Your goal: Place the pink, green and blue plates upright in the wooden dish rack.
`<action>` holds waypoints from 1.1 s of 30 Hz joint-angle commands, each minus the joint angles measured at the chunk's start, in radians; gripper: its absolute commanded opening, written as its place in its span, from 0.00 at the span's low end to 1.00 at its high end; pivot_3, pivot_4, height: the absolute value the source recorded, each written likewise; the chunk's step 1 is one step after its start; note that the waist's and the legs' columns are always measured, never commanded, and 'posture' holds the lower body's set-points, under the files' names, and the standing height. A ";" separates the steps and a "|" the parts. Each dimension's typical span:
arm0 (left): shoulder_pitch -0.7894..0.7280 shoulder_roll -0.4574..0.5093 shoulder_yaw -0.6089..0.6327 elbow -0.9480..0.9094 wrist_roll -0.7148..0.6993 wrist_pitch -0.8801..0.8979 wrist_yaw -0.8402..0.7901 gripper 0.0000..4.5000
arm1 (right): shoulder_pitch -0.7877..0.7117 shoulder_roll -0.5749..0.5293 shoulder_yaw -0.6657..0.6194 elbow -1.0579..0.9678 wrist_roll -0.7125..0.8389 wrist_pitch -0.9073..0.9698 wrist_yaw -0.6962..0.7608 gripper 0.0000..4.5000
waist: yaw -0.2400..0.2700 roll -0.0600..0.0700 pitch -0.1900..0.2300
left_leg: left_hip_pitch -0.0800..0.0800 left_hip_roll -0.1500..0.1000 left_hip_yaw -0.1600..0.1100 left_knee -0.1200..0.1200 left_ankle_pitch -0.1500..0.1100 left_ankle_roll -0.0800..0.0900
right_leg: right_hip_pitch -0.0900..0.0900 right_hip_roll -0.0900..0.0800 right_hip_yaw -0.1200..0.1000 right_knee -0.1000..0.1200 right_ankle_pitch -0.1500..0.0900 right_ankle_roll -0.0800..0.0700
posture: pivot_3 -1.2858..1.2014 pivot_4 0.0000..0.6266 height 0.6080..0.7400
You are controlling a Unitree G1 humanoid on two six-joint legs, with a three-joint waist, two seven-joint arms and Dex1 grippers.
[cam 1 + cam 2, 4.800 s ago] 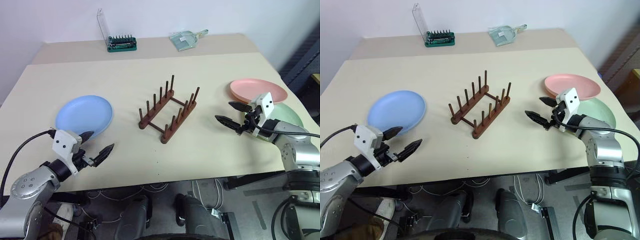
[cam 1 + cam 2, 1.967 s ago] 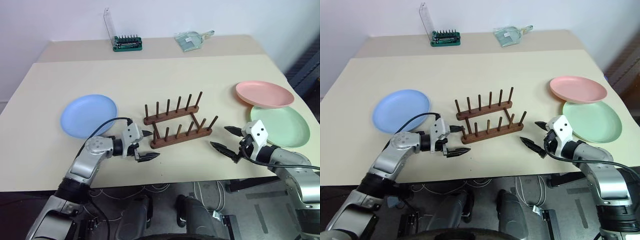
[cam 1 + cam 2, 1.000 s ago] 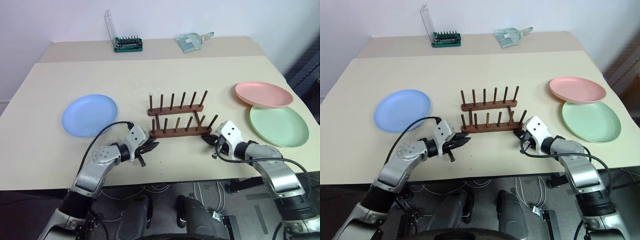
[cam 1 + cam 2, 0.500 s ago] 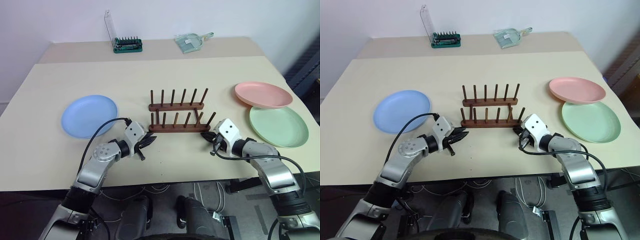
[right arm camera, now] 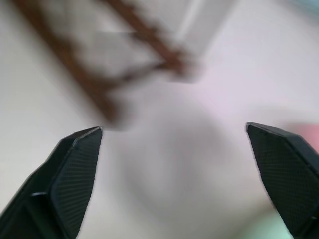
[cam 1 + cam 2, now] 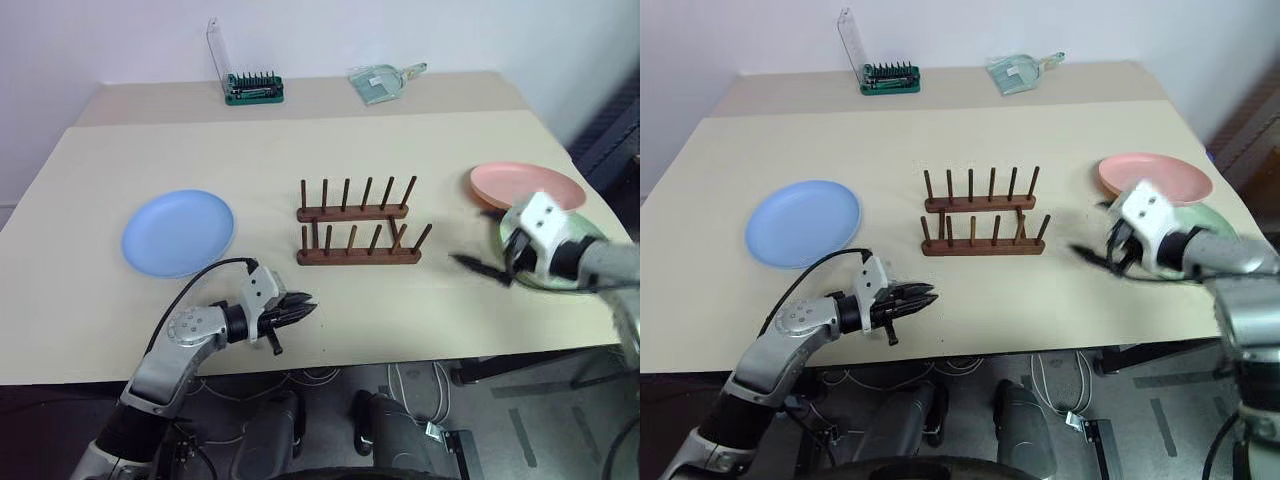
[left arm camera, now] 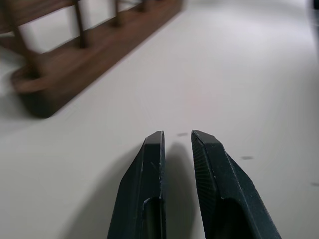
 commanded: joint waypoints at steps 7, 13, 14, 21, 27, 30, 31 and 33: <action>-0.053 -0.051 0.019 -0.083 -0.045 -0.032 -0.006 0.19 | -0.331 0.094 0.226 0.503 -0.308 -0.184 -0.194 0.99 | 0.003 -0.002 0.001 | -0.004 0.000 0.006 -0.001 0.000 0.006 | -0.006 -0.001 0.000 0.002 0.004 -0.003 | 0.52 0.24 1.00; -0.056 -0.028 0.047 -0.127 -0.045 -0.021 0.016 0.19 | -0.483 0.158 0.284 0.829 -0.382 -0.284 -0.254 0.99 | -0.001 -0.002 0.001 | -0.013 0.000 0.008 0.004 0.000 0.007 | -0.013 0.001 0.001 0.004 0.007 -0.001 | 0.52 0.24 1.00; -0.054 -0.025 0.051 -0.134 -0.046 -0.020 0.022 0.19 | -0.497 0.161 0.291 0.862 -0.393 -0.299 -0.259 0.94 | -0.001 -0.002 0.001 | -0.013 0.000 0.008 0.005 0.000 0.007 | -0.013 0.001 0.001 0.004 0.007 -0.001 | 0.52 0.24 1.00; -0.041 -0.014 0.062 -0.157 -0.051 0.001 0.041 0.19 | -0.530 0.171 0.301 0.935 -0.419 -0.363 -0.266 0.25 | -0.007 -0.001 0.001 | -0.013 0.000 0.008 0.016 -0.002 0.010 | -0.009 0.001 0.002 0.007 0.009 0.001 | 0.52 0.24 1.00; -0.044 -0.013 0.060 -0.156 -0.050 0.000 0.043 0.19 | -0.516 0.167 0.294 0.891 -0.429 -0.370 -0.272 0.02 | -0.014 -0.001 0.001 | -0.013 0.000 0.008 0.016 -0.002 0.010 | -0.010 0.001 0.003 0.010 0.009 0.001 | 0.52 0.24 1.00; -0.051 -0.013 0.059 -0.146 -0.048 -0.005 0.043 0.19 | -0.504 0.152 0.283 0.837 -0.432 -0.383 -0.290 0.02 | -0.024 -0.001 0.001 | -0.013 0.000 0.008 0.016 -0.002 0.010 | -0.011 0.001 0.004 0.011 0.009 0.001 | 0.52 0.24 1.00; -0.054 -0.013 0.059 -0.143 -0.048 -0.007 0.042 0.19 | -0.496 0.142 0.272 0.805 -0.430 -0.394 -0.300 0.02 | -0.024 -0.001 0.001 | -0.012 0.000 0.008 0.016 -0.002 0.010 | -0.011 0.001 0.004 0.011 0.009 0.001 | 0.52 0.24 1.00; -0.056 -0.013 0.062 -0.138 -0.046 -0.010 0.045 0.19 | -0.470 0.122 0.203 0.669 -0.365 -0.433 -0.289 0.02 | -0.025 -0.001 0.001 | -0.012 0.000 0.009 0.016 -0.002 0.010 | -0.012 0.001 0.004 0.012 0.009 0.001 | 0.52 0.24 1.00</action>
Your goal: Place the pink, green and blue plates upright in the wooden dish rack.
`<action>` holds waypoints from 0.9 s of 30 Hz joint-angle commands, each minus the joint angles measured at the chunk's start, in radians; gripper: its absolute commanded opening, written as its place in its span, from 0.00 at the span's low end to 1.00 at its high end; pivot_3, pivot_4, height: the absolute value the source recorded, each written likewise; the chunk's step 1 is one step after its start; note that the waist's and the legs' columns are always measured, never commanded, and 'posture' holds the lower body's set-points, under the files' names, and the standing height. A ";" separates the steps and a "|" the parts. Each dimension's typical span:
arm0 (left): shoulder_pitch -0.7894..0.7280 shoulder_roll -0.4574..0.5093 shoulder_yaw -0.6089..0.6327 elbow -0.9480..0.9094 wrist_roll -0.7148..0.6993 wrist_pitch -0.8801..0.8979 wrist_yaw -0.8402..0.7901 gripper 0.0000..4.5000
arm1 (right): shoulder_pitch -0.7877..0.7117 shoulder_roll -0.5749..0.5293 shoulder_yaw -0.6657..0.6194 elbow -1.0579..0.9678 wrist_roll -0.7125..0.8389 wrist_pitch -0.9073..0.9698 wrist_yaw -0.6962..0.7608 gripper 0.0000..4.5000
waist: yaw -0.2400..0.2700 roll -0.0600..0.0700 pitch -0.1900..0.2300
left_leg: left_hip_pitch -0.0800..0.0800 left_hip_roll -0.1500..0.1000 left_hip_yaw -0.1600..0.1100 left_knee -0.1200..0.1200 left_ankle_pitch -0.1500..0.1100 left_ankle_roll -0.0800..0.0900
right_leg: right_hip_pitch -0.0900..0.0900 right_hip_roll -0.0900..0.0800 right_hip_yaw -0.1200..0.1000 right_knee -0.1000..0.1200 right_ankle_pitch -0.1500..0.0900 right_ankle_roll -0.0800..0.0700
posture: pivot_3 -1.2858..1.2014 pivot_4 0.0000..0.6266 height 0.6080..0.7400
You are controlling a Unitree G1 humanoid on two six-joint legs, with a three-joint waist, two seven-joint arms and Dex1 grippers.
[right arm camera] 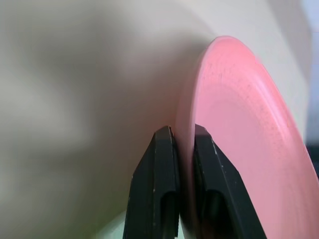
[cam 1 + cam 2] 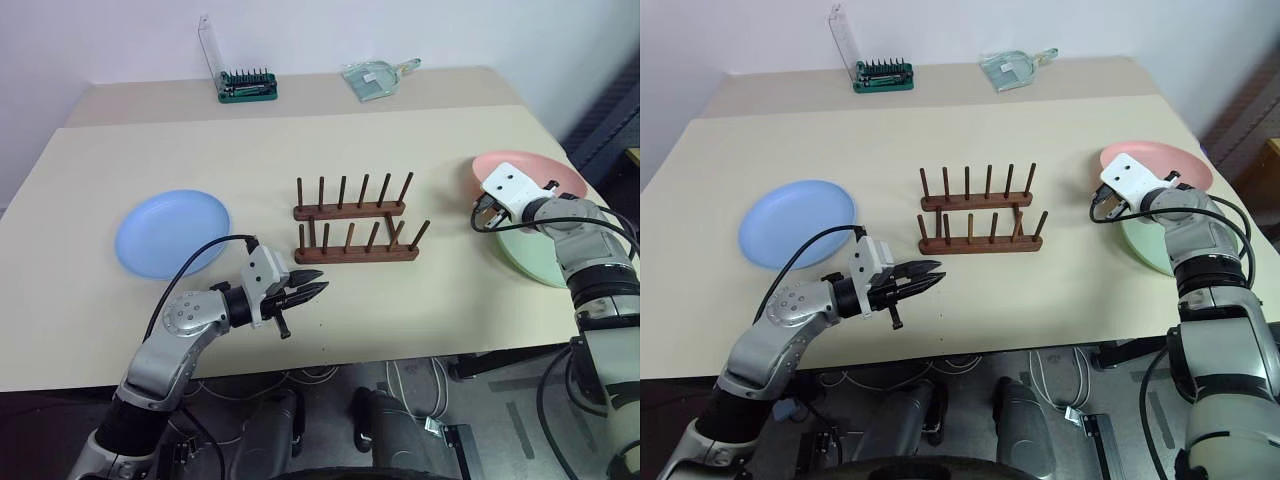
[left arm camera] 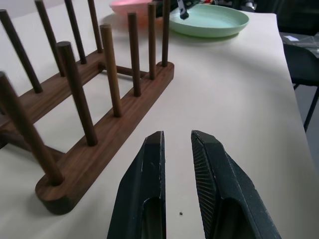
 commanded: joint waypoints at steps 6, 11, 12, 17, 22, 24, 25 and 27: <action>-0.006 0.000 0.034 -0.005 -0.009 -0.029 0.009 0.19 | 0.086 0.026 -0.309 -0.668 0.496 0.162 0.156 0.02 | -0.001 0.001 0.001 | 0.000 0.000 0.001 0.000 0.000 0.000 | -0.001 0.001 0.001 0.002 0.000 0.001 | 0.52 0.24 1.00; -0.003 -0.004 0.056 0.004 -0.019 -0.043 0.016 0.19 | 0.128 0.088 -0.448 -0.989 0.920 0.548 0.145 0.02 | 0.005 0.000 0.001 | 0.000 0.001 -0.001 0.001 0.000 0.000 | 0.000 -0.001 0.001 0.002 0.000 0.001 | 0.52 0.24 1.00; -0.002 -0.004 0.063 0.004 -0.022 -0.044 0.015 0.19 | 0.118 0.121 -0.491 -1.022 1.035 0.624 0.084 0.02 | 0.004 0.000 0.001 | 0.000 0.001 -0.001 0.001 0.000 0.000 | 0.000 -0.002 0.002 0.002 0.000 0.001 | 0.52 0.24 1.00; 0.006 0.005 0.084 -0.005 -0.031 -0.043 0.013 0.19 | 0.136 0.271 -0.606 -1.146 1.565 0.807 -0.283 0.02 | 0.001 0.000 0.001 | 0.000 0.001 -0.001 0.001 -0.001 0.000 | -0.001 -0.003 0.002 0.002 0.000 0.000 | 0.52 0.24 1.00; 0.012 0.007 0.096 -0.014 -0.044 -0.043 0.009 0.19 | 0.232 0.327 -0.611 -1.202 1.810 0.787 -0.570 0.02 | 0.001 0.000 0.001 | 0.000 0.001 -0.001 -0.001 0.000 0.000 | -0.002 -0.003 0.002 0.002 0.000 0.000 | 0.52 0.24 1.00; 0.013 0.007 0.098 -0.013 -0.046 -0.046 0.006 0.19 | 0.266 0.331 -0.601 -1.218 1.868 0.771 -0.633 0.02 | 0.001 0.000 0.001 | -0.001 0.001 0.000 0.000 0.000 0.000 | -0.002 -0.003 0.003 0.001 0.000 0.000 | 0.52 0.24 1.00; 0.012 0.007 0.097 -0.012 -0.046 -0.047 0.005 0.19 | 0.289 0.328 -0.593 -1.231 1.878 0.769 -0.647 0.02 | 0.001 0.000 0.001 | -0.001 0.001 0.000 0.000 0.000 0.000 | -0.002 -0.003 0.003 0.001 0.000 0.000 | 0.52 0.24 1.00; 0.010 0.007 0.095 -0.006 -0.045 -0.051 0.002 0.19 | 0.328 0.327 -0.576 -1.253 1.890 0.758 -0.672 0.02 | 0.001 0.000 0.001 | -0.001 0.001 0.000 0.000 0.000 0.000 | -0.002 -0.003 0.002 0.001 0.000 0.000 | 0.52 0.24 1.00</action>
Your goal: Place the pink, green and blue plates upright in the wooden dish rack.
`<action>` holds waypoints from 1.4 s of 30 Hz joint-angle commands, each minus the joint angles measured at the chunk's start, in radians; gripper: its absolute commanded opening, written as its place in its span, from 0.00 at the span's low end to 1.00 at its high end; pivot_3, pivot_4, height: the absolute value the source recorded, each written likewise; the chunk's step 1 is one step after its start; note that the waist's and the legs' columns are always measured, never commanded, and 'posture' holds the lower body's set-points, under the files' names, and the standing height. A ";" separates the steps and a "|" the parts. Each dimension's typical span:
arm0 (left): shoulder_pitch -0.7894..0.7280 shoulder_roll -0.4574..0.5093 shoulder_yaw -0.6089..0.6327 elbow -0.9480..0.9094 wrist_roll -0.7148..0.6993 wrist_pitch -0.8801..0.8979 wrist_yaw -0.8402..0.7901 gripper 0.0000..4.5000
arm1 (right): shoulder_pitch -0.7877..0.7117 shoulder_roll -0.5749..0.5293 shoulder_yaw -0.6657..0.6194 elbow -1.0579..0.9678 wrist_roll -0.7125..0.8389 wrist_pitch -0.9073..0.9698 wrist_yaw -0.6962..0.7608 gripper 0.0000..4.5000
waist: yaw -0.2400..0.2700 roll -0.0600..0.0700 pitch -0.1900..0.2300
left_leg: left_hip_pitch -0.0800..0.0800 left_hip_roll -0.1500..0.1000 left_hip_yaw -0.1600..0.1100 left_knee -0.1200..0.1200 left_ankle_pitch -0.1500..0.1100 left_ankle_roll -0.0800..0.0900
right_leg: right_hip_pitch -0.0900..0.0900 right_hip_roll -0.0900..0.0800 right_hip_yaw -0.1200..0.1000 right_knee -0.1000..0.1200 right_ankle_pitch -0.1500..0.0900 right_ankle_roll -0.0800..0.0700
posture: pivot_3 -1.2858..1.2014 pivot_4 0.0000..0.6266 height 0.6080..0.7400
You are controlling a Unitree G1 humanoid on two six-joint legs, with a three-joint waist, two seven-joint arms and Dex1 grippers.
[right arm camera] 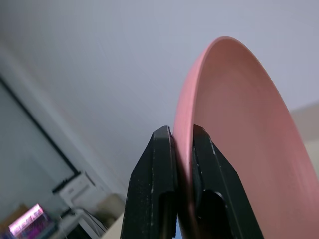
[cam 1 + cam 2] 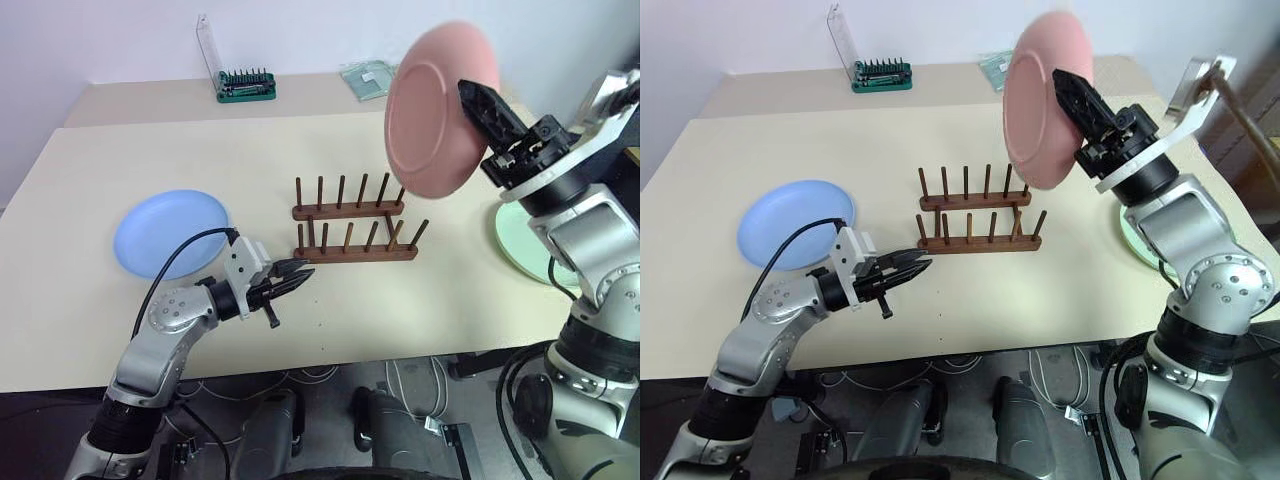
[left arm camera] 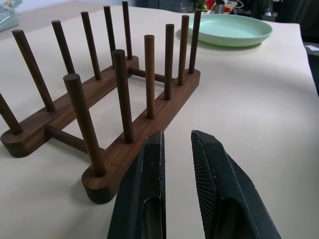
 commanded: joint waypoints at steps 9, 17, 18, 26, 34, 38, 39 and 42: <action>-0.013 0.001 0.007 -0.026 -0.010 -0.029 -0.005 0.19 | 0.099 0.006 0.043 -0.051 0.072 -0.092 -0.100 0.02 | -0.001 0.000 0.000 | 0.000 0.000 0.000 0.000 0.000 0.000 | 0.000 0.001 0.000 0.000 0.000 0.000 | 0.52 0.24 1.00; -0.012 0.002 0.000 -0.059 -0.011 -0.004 0.015 0.19 | 0.096 0.015 0.096 0.010 0.025 -0.117 -0.155 0.09 | -0.001 0.000 0.000 | 0.000 0.000 0.000 0.000 0.000 0.000 | 0.000 0.001 0.000 0.000 0.000 0.000 | 0.52 0.24 1.00; -0.013 0.002 0.000 -0.063 -0.013 0.001 0.017 0.19 | 0.093 0.016 0.099 0.016 0.024 -0.119 -0.157 0.17 | -0.001 0.000 0.000 | 0.000 0.000 0.000 0.000 0.000 0.000 | 0.000 0.001 0.000 0.000 0.000 0.000 | 0.52 0.24 1.00; -0.010 0.005 0.001 -0.072 -0.025 0.015 0.015 0.19 | 0.060 -0.031 0.104 0.000 -0.085 -0.131 -0.099 0.78 | -0.001 0.000 0.000 | 0.000 0.000 0.000 0.000 0.000 0.000 | 0.000 0.001 0.000 0.000 0.000 0.000 | 0.52 0.24 1.00; -0.004 -0.002 -0.017 -0.056 -0.024 0.004 -0.006 0.19 | 0.084 -0.358 -0.092 0.133 -0.334 -0.155 0.164 0.78 | 0.007 0.000 0.000 | -0.001 0.000 0.000 0.000 0.000 0.001 | 0.000 0.001 -0.001 -0.002 -0.002 0.002 | 0.52 0.24 1.00; -0.006 -0.004 -0.027 -0.042 -0.014 -0.005 -0.019 0.19 | 0.184 -0.475 -0.132 0.214 -0.478 -0.143 0.286 0.78 | 0.018 0.000 -0.001 | -0.001 0.000 0.001 0.000 -0.001 0.001 | 0.001 0.001 -0.001 -0.004 -0.002 0.002 | 0.52 0.24 1.00; -0.009 -0.004 -0.032 -0.035 -0.011 -0.008 -0.023 0.19 | 0.252 -0.520 -0.102 0.211 -0.562 -0.144 0.334 0.78 | 0.018 0.000 -0.001 | 0.000 0.000 0.002 0.000 -0.001 0.001 | 0.001 0.001 -0.001 -0.004 -0.002 0.003 | 0.52 0.24 1.00; -0.018 -0.004 -0.042 -0.017 -0.006 -0.019 -0.033 0.19 | 0.426 -0.618 0.015 0.190 -0.783 -0.160 0.432 0.78 | 0.025 0.001 -0.001 | 0.000 0.001 0.002 0.000 -0.001 0.002 | 0.001 0.001 -0.001 -0.003 -0.002 0.003 | 0.52 0.24 1.00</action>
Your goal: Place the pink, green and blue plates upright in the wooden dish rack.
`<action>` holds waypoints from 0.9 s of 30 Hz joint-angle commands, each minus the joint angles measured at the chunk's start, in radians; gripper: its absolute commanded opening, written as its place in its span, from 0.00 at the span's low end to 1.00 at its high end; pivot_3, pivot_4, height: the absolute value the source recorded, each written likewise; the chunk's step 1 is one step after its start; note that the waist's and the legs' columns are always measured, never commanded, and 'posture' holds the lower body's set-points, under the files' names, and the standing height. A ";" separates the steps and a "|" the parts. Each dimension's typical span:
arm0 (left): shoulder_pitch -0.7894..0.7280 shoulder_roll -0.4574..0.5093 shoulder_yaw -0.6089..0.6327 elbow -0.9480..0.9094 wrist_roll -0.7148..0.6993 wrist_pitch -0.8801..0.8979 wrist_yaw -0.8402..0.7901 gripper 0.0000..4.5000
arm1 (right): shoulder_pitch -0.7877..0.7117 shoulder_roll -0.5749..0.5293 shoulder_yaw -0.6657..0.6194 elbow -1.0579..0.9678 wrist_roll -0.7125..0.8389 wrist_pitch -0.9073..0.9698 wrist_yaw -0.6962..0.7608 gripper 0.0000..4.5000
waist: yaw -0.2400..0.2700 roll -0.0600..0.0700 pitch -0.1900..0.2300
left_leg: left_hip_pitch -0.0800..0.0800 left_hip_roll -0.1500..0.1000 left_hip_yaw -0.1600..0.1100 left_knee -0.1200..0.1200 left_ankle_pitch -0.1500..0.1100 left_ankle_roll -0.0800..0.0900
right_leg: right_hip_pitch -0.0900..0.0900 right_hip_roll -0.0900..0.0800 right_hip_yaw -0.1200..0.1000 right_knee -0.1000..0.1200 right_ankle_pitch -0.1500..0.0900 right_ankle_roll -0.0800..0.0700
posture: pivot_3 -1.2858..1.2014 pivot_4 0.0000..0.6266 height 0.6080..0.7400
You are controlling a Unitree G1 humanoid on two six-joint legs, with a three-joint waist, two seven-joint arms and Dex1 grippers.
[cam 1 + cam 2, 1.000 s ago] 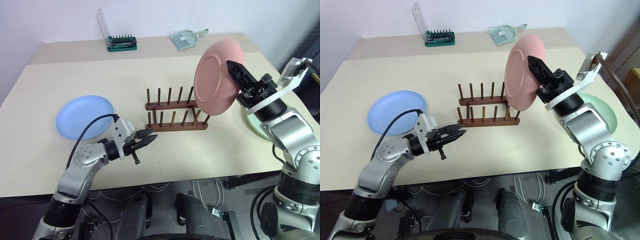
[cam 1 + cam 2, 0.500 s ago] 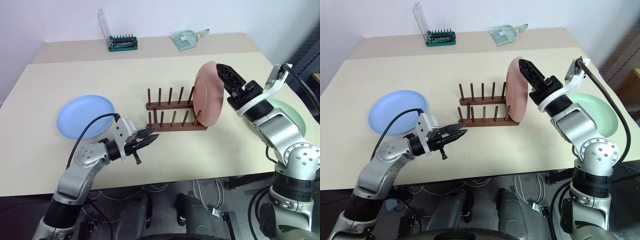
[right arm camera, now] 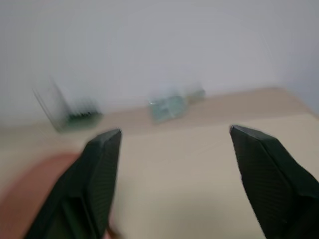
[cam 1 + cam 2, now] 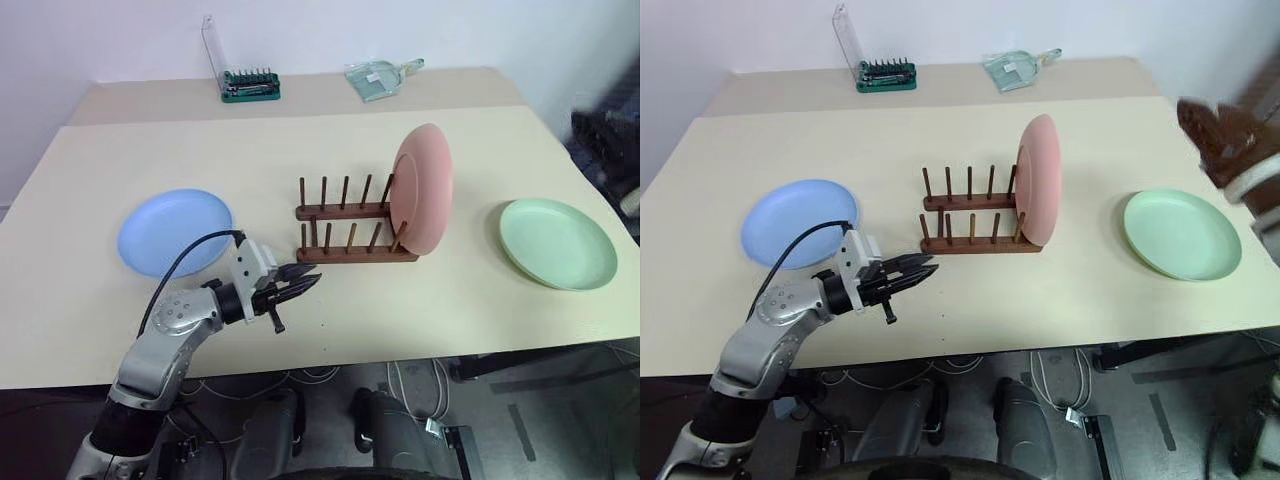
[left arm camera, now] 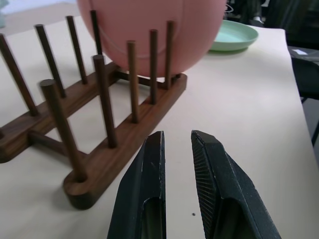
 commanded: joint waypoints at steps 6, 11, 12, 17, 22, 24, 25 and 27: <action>-0.020 -0.006 -0.017 0.011 0.008 -0.035 -0.011 0.19 | 0.200 -0.049 0.223 0.006 -0.432 -0.076 0.148 0.78 | -0.002 0.002 0.000 | 0.000 0.000 0.001 0.001 0.000 0.000 | 0.000 0.000 0.000 0.000 0.000 0.000 | 0.52 0.24 1.00; -0.016 -0.003 -0.016 0.009 0.012 -0.039 -0.008 0.19 | 0.189 -0.012 0.332 0.073 -0.604 -0.115 0.158 0.78 | 0.001 0.001 0.000 | 0.000 0.000 0.001 0.001 0.000 0.000 | 0.000 0.000 0.000 0.000 0.000 0.000 | 0.52 0.24 1.00; -0.014 -0.002 -0.014 0.009 0.013 -0.039 -0.007 0.19 | 0.174 0.002 0.346 0.097 -0.628 -0.122 0.155 0.78 | 0.001 0.001 0.000 | 0.000 0.000 0.001 0.001 0.000 0.000 | 0.000 0.000 0.000 -0.001 0.000 0.000 | 0.52 0.24 1.00; -0.008 0.000 -0.010 0.001 0.017 -0.039 0.000 0.19 | 0.122 0.035 0.371 0.193 -0.724 -0.165 0.169 0.38 | 0.001 0.001 0.000 | 0.000 0.000 0.001 0.002 0.000 0.000 | 0.001 0.001 0.000 -0.001 0.000 0.001 | 0.52 0.24 1.00; -0.008 0.000 -0.010 0.000 0.021 -0.037 0.003 0.19 | 0.095 0.050 0.352 0.196 -0.764 -0.188 0.196 0.01 | 0.002 0.001 0.000 | 0.000 0.000 0.001 0.002 0.000 0.000 | 0.001 0.001 0.000 -0.001 0.000 0.001 | 0.52 0.24 1.00; -0.009 -0.001 -0.010 -0.001 0.021 -0.037 0.002 0.19 | 0.080 0.058 0.331 0.186 -0.771 -0.203 0.199 0.01 | 0.002 0.001 0.000 | 0.000 0.000 0.001 0.002 0.000 0.000 | 0.001 0.001 0.000 -0.001 0.000 0.001 | 0.52 0.24 1.00; -0.010 0.000 -0.010 0.000 0.020 -0.036 0.001 0.19 | 0.055 0.064 0.310 0.179 -0.782 -0.254 0.186 0.01 | 0.002 0.001 0.000 | 0.000 0.000 0.001 0.002 0.000 0.000 | 0.001 0.001 0.000 0.000 0.000 0.001 | 0.52 0.24 1.00; -0.012 0.001 -0.010 0.002 0.020 -0.037 -0.001 0.19 | -0.027 0.094 0.250 0.163 -0.771 -0.318 0.145 0.01 | -0.004 0.001 0.000 | 0.000 0.000 0.001 0.002 0.000 0.000 | 0.001 0.001 0.000 0.000 0.000 0.001 | 0.52 0.24 1.00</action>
